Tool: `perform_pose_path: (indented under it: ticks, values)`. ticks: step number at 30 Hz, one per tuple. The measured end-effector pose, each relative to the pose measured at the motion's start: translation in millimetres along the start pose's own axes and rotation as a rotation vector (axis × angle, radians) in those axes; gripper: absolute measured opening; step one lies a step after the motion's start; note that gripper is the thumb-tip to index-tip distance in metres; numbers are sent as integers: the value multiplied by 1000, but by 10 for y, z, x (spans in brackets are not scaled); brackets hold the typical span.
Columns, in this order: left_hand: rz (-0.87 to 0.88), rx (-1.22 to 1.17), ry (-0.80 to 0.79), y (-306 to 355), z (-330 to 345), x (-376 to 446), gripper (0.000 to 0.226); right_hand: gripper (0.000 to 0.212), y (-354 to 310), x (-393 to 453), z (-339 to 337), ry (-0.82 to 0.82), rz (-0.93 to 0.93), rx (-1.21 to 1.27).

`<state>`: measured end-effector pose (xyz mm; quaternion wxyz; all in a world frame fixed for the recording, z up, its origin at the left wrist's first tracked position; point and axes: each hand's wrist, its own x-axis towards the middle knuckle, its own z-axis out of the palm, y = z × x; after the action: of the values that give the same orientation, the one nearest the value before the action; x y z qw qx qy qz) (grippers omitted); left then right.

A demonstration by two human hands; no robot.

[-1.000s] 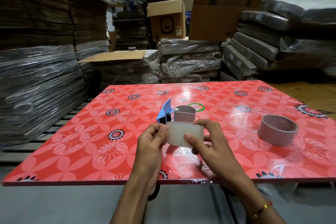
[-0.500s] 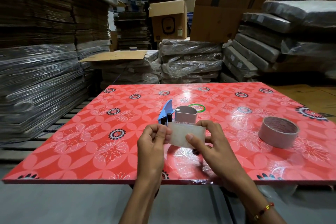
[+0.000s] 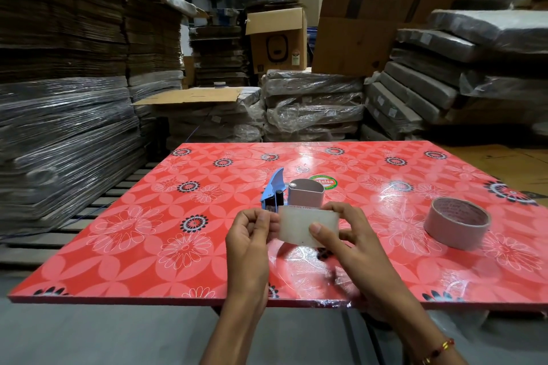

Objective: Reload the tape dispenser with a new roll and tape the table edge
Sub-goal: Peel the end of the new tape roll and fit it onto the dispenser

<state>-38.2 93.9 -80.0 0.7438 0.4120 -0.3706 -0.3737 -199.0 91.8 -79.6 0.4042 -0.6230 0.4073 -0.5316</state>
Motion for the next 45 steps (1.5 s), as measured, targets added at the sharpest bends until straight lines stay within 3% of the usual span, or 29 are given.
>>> perform_pose_path:
  ticks: [20,25,32,35,38,40,43,45]
  values:
    - [-401,-308,-137,136,-92,93,12,37,11,13,-46,-29,61,71]
    - [-428,-381,-129,171,-69,80,14,44,12,13,-21,10,87,83]
    - [-366,-442,-112,234,-85,48,19,31,-64,-10,-49,23,136,274]
    - [-268,-289,-100,227,-56,37,15,30,-29,11,-40,79,167,368]
    - [-101,16,-98,205,-14,68,14,42,0,45,-49,145,150,419]
    - [84,294,-83,177,13,154,15,57,2,51,-69,199,136,446]
    - [448,763,-76,141,84,376,5,61,35,61,-104,268,115,477]
    - [570,1009,-145,123,156,567,10,72,41,71,-109,308,107,490]
